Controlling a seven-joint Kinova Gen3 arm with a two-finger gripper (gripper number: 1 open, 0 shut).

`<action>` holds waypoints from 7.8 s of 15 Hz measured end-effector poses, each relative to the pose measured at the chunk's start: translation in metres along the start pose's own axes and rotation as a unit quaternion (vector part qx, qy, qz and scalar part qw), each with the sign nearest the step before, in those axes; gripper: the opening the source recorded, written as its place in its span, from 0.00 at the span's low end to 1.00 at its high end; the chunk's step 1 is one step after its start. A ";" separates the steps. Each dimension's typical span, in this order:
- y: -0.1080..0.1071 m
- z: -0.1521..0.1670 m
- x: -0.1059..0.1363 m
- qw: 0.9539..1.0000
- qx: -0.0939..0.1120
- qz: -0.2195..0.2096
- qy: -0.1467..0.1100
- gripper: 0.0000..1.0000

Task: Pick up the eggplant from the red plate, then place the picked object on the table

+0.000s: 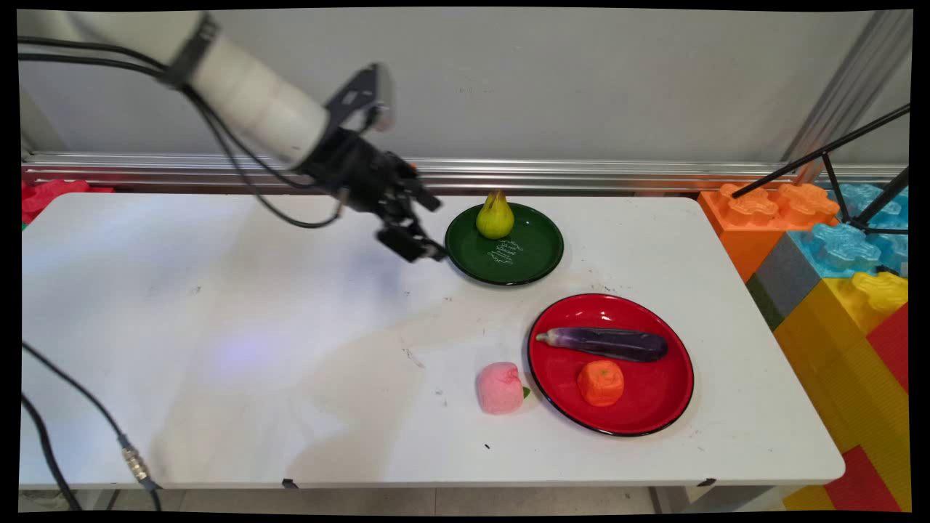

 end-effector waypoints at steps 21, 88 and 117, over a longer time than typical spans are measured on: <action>0.022 0.186 0.044 0.998 -0.058 0.034 0.007 1.00; 0.024 0.038 -0.036 0.999 -0.037 0.024 0.014 0.00; -0.005 0.097 -0.150 0.998 -0.032 0.048 -0.020 1.00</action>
